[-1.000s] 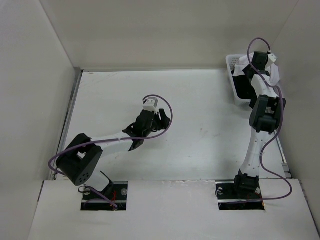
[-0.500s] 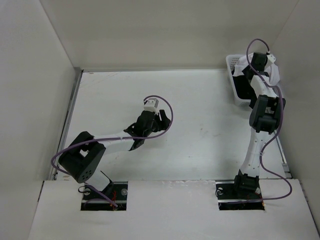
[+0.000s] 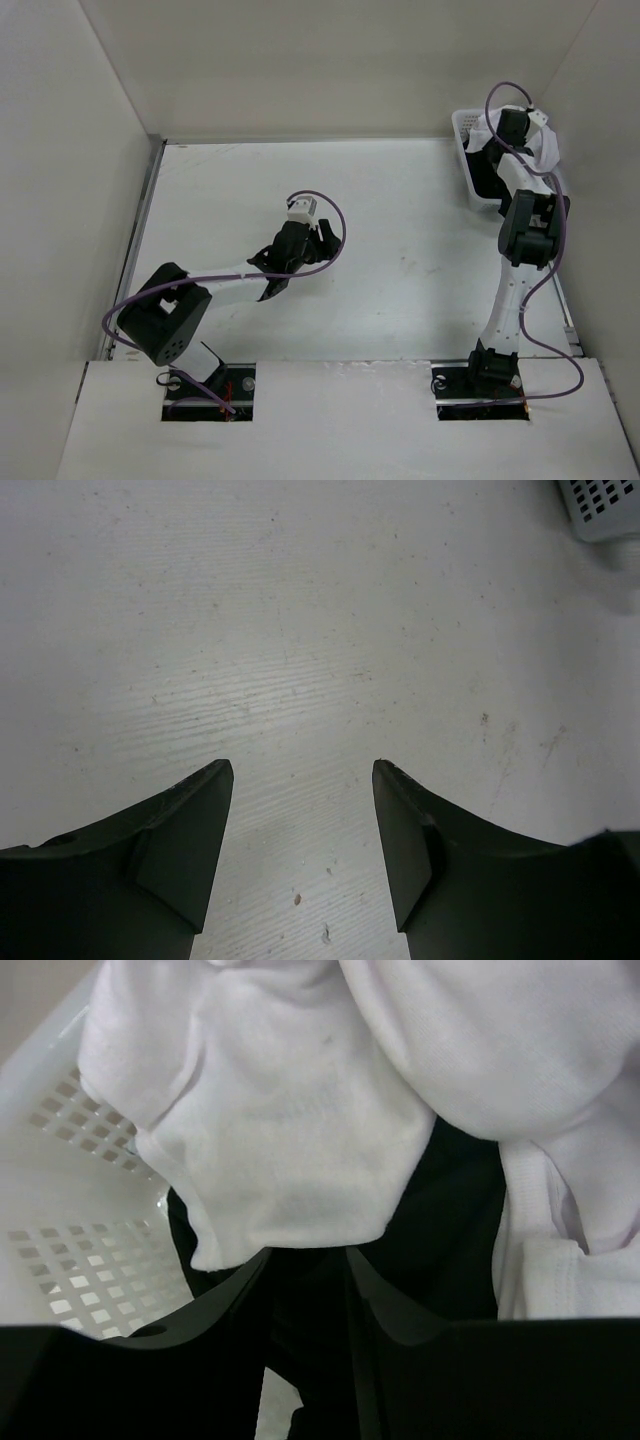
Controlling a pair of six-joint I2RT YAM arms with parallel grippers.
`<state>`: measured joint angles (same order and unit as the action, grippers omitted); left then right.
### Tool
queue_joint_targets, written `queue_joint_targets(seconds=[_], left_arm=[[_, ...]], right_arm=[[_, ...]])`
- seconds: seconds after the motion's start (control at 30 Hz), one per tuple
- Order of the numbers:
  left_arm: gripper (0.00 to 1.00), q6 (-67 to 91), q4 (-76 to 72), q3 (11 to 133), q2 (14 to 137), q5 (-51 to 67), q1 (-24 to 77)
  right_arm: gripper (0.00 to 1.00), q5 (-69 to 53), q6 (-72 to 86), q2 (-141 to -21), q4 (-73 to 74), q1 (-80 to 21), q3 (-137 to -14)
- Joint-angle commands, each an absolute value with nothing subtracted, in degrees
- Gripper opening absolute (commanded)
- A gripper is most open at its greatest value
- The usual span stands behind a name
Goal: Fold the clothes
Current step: Grab the tank top from the pile
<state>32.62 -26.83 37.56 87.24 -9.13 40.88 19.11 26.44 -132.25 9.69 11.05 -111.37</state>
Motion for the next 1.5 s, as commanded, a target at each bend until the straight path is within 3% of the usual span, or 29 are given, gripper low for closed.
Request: queue_joint_targets(seconds=[0.0,0.57,0.87,1.03,1.2,1.47], left_arm=[[0.57,33.22,-30.23,38.85,87.89,-8.44,40.47],[0.57,33.49,-30.23,39.29,89.38,-7.73,40.03],[0.57,33.66,-30.5,39.38,89.56,-7.38,40.03],[0.57,33.66,-30.5,39.38,89.74,-7.38,39.77],[0.57,33.75,-30.5,39.29,89.91,-7.29,39.68],[0.57,34.01,-30.67,39.38,89.91,-6.77,39.68]], right_arm=[[0.39,20.04,25.22,-131.83,5.97,10.77,-115.92],[0.45,17.22,27.6,-133.51,6.95,10.68,-116.64],[0.38,16.96,25.14,-135.26,8.43,10.68,-117.59],[0.41,16.7,24.17,-137.9,12.04,10.68,-121.55],[0.15,17.14,24.61,-136.68,9.5,10.68,-119.8],[0.04,20.21,23.64,-130.26,3.08,10.24,-113.74]])
